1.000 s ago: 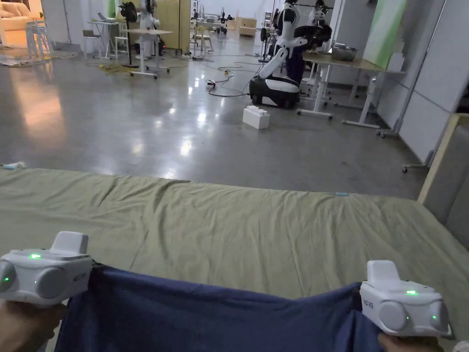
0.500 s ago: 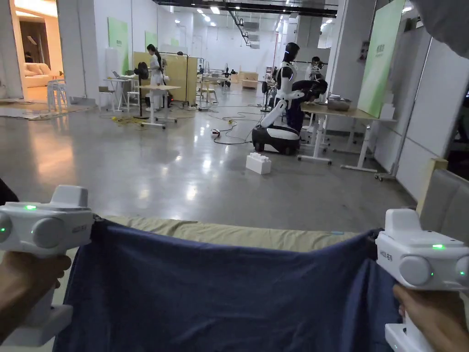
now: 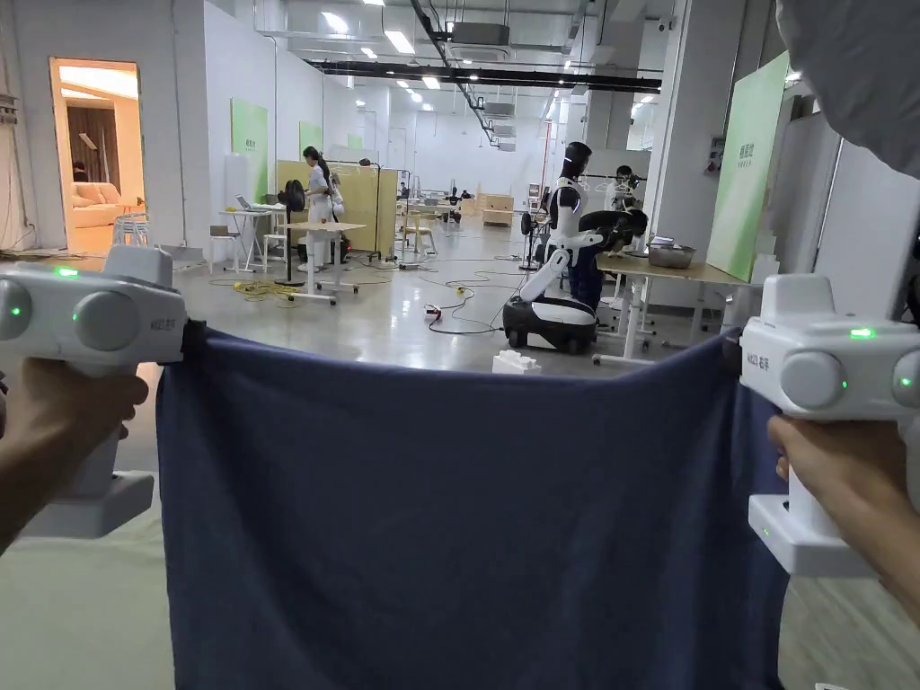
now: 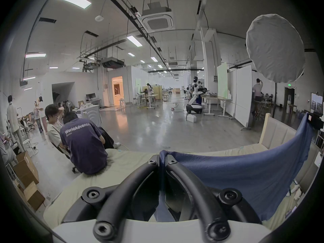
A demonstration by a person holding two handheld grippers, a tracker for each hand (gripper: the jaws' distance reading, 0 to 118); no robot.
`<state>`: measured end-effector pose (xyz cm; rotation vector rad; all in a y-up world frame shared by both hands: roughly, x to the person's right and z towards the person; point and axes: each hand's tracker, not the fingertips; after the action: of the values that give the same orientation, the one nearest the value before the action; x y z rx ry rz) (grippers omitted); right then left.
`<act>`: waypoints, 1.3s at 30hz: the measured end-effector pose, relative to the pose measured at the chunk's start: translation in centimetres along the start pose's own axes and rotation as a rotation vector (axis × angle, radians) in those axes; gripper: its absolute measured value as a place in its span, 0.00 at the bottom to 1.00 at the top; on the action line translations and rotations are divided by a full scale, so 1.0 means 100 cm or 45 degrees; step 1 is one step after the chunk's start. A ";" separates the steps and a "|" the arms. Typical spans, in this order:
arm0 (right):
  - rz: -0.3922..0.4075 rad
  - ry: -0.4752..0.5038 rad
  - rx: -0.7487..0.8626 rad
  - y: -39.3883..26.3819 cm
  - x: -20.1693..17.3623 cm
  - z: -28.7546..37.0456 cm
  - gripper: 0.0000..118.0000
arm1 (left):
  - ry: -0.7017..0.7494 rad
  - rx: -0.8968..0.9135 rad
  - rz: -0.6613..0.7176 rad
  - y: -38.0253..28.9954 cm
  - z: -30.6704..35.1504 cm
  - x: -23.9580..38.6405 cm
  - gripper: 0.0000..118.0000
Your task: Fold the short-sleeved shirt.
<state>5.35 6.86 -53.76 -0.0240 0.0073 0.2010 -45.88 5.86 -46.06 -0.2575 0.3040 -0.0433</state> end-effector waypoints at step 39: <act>0.064 0.076 -0.130 -0.108 -0.005 0.082 0.02 | -0.070 -0.061 0.083 -0.136 0.027 -0.009 0.04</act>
<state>7.03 -3.62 -45.27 -0.1319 0.0570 0.2511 -45.93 -6.54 -39.80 -0.2959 0.2591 0.0354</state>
